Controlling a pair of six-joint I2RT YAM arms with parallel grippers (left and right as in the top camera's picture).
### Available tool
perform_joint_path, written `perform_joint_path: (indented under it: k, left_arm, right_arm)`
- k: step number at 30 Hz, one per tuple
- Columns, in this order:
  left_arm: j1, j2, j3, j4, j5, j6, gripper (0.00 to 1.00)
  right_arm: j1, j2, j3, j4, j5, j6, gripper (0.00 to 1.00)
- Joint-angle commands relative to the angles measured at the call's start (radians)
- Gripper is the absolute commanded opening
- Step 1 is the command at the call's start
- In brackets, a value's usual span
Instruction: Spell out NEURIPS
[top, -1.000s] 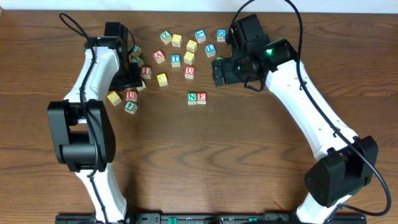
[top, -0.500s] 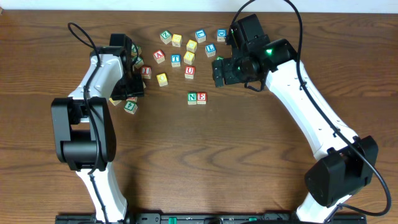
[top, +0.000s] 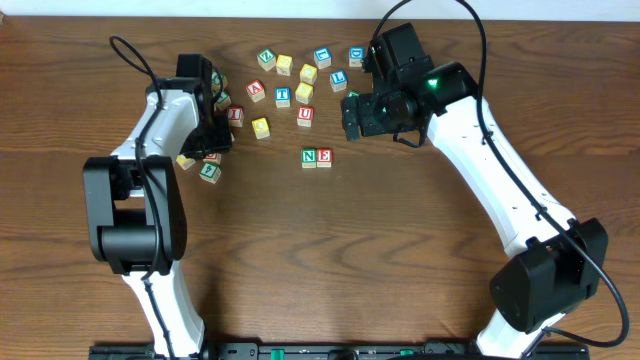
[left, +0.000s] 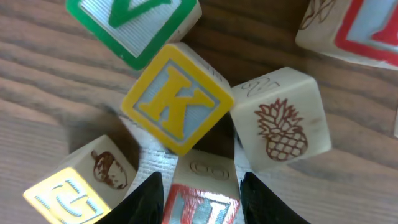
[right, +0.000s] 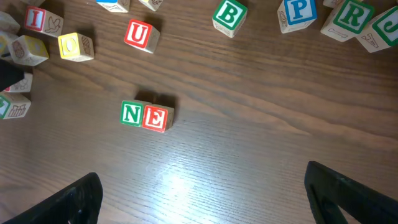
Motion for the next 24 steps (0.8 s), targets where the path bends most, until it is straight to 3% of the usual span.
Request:
perform_joint_path:
  k: [1,24]
  left_arm:
    - [0.0,0.013,-0.028,0.013,0.003,0.01,0.4]
    - [0.0,-0.011,-0.024,0.035,0.003,0.009,0.33]
  right_arm:
    - [-0.002,-0.007,0.007,-0.002,-0.002,-0.009,0.98]
    - [-0.004,-0.007,0.007,0.014,0.018,-0.01,0.99]
